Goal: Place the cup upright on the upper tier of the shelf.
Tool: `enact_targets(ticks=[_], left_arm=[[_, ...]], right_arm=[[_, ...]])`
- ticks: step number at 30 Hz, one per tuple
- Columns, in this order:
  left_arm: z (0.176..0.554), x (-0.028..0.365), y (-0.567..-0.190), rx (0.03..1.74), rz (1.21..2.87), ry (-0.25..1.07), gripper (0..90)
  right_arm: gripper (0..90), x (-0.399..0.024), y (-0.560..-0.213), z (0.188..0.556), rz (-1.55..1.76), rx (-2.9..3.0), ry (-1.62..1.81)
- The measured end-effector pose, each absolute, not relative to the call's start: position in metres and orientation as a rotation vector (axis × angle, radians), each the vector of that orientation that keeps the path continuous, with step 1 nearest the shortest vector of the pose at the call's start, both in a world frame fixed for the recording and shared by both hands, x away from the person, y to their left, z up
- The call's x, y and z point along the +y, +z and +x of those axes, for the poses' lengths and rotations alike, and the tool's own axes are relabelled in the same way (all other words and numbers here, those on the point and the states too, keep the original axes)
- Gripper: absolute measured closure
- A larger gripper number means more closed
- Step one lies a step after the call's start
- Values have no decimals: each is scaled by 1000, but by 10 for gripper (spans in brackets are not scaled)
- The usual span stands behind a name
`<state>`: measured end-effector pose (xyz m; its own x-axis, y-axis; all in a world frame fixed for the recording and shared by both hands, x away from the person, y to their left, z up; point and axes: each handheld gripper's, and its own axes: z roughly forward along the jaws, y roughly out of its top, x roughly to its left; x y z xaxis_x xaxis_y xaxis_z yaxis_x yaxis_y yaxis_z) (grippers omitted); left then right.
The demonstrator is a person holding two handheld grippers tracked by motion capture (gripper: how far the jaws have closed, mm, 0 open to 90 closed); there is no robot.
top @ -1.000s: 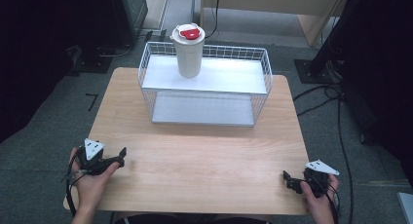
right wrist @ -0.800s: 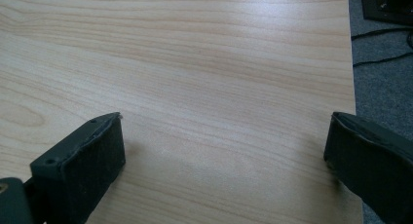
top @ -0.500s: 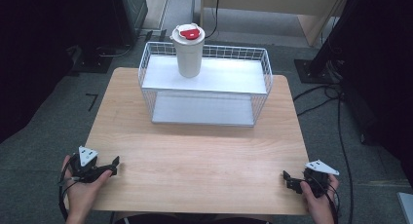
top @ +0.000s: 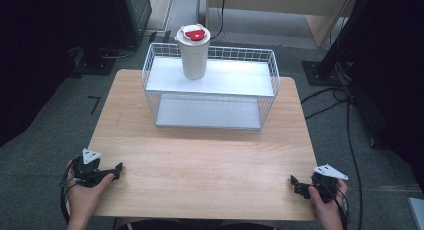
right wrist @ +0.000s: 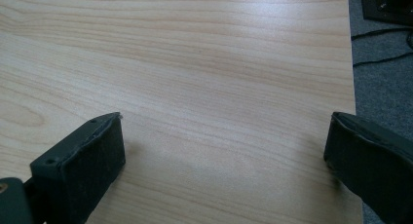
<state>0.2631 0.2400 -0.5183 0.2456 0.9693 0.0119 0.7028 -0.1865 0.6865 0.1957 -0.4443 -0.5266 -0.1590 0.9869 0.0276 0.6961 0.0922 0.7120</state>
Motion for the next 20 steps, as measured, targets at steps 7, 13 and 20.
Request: enact_targets(ticks=[7,13,20], left_arm=[[265,234,-518,1574,1927,637,10],[265,233,-518,1590,1916,644,10],[266,233,-518,1590,1916,644,10]], right_arm=[[12,-445,-527,196,1650,1909,824],[12,-444,-526,196,1667,1892,814],[16,-441,-526,195,1651,1909,823]])
